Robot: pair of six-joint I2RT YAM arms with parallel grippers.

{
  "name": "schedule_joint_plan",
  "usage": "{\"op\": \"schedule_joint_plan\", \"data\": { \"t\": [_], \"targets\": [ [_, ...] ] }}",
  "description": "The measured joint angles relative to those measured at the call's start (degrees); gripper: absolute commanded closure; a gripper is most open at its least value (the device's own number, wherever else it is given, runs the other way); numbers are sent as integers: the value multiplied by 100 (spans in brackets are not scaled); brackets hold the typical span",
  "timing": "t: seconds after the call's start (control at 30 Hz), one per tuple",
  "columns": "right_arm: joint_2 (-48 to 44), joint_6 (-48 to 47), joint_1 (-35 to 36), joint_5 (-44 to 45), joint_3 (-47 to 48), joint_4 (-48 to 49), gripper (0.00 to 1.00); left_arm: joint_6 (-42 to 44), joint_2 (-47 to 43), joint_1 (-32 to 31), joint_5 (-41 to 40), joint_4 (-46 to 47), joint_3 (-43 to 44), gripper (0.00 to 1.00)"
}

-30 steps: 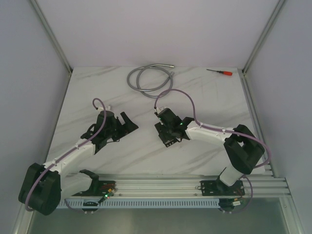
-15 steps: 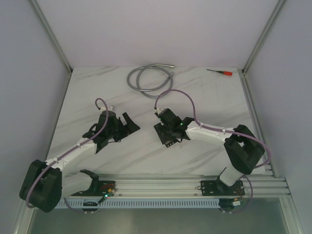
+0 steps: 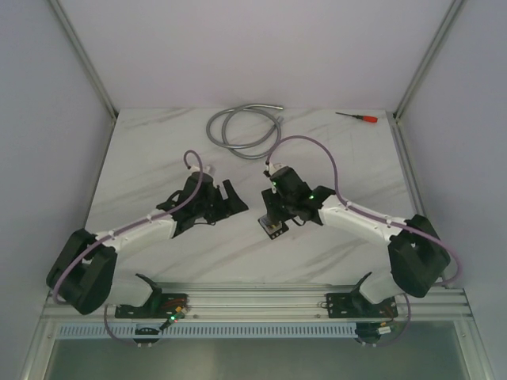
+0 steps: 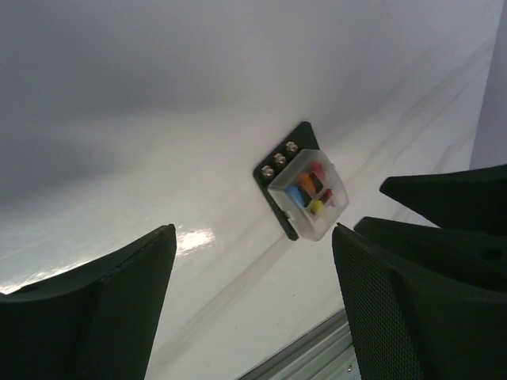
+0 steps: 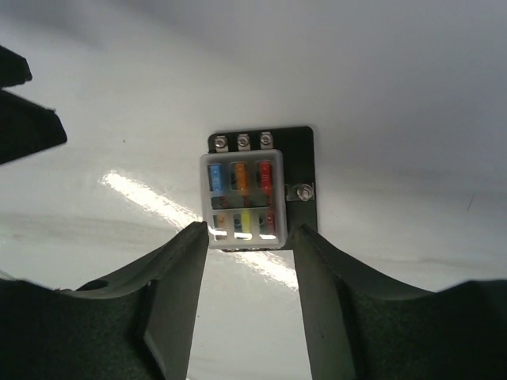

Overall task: Snap on the fuse box
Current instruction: Close the fuse box cover on the fuse box base.

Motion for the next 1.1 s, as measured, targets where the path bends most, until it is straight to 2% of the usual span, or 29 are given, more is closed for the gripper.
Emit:
{"op": "schedule_joint_plan", "data": {
  "t": [0.3,0.63,0.7,0.8,0.93,1.1],
  "targets": [
    [107,199,-214,-297,-380,72,58,66,909,-413,90,214,507,18],
    [157,267,-214,-557,-717,168,67,140,1508,-713,271,247,804,27],
    [160,269,-214,-597,-730,166,65,157,1613,-761,317,262,885,28],
    [133,291,-214,-629,-732,166,51,179,1698,-807,363,273,949,29],
    [-92,372,-273,-629,-717,170,47,201,1696,-820,361,282,949,29],
    [-190,483,-433,-632,-566,313,46,212,1692,-820,358,282,949,29]
  ]
}}
